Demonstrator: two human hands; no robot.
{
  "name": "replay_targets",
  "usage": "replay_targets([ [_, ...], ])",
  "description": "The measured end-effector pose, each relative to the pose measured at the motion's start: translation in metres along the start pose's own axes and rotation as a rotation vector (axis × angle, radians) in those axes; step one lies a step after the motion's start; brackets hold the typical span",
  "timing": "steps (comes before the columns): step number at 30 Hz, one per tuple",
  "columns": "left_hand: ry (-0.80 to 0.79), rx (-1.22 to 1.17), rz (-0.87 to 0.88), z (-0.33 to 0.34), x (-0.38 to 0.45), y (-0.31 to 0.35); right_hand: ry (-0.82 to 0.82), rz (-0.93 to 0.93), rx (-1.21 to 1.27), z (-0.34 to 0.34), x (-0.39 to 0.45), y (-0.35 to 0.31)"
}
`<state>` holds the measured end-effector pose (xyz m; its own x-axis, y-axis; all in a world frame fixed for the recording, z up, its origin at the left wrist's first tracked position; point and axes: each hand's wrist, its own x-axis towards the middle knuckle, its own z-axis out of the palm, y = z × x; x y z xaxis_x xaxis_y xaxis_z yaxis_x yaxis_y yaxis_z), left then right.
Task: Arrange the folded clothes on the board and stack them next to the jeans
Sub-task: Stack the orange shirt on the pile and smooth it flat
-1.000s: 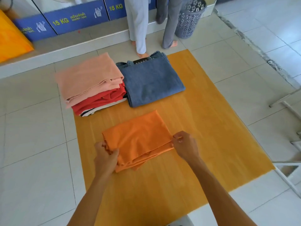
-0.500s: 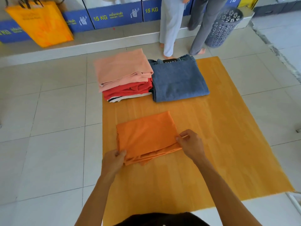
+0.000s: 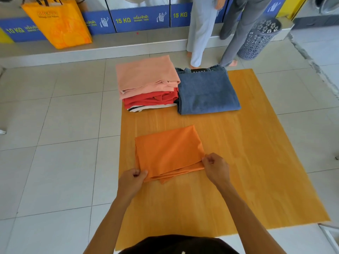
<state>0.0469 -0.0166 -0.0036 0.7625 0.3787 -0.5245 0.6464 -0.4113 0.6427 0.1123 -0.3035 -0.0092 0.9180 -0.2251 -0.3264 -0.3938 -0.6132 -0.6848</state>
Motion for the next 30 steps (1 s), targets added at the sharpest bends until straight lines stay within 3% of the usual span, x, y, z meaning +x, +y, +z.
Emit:
replay_targets([
  [4, 0.005, 0.011, -0.002, -0.003, 0.002, -0.005, -0.014, 0.106, 0.077, -0.005, -0.002, 0.009],
  [8, 0.026, 0.06, 0.002, -0.004, 0.001, -0.012, -0.057, 0.183, -0.011, -0.004, -0.014, 0.023],
  [16, 0.031, 0.11, -0.038, -0.007, 0.01, -0.004, -0.023, 0.137, -0.125, -0.013, 0.007, 0.001],
  [19, 0.072, 0.023, -0.069, -0.008, 0.017, 0.013, -0.005, 0.104, -0.085, -0.01, 0.022, -0.014],
  [23, 0.014, -0.21, -0.183, 0.0, 0.031, 0.046, -0.155, 0.169, -0.047, 0.003, 0.035, -0.042],
  [27, -0.063, -0.194, -0.204, 0.012, 0.038, 0.055, -0.413, 0.272, 0.036, 0.011, 0.038, -0.052],
  [30, -0.138, -0.23, -0.212, 0.013, 0.041, 0.051, -0.402, 0.237, 0.049, 0.016, 0.036, -0.05],
])
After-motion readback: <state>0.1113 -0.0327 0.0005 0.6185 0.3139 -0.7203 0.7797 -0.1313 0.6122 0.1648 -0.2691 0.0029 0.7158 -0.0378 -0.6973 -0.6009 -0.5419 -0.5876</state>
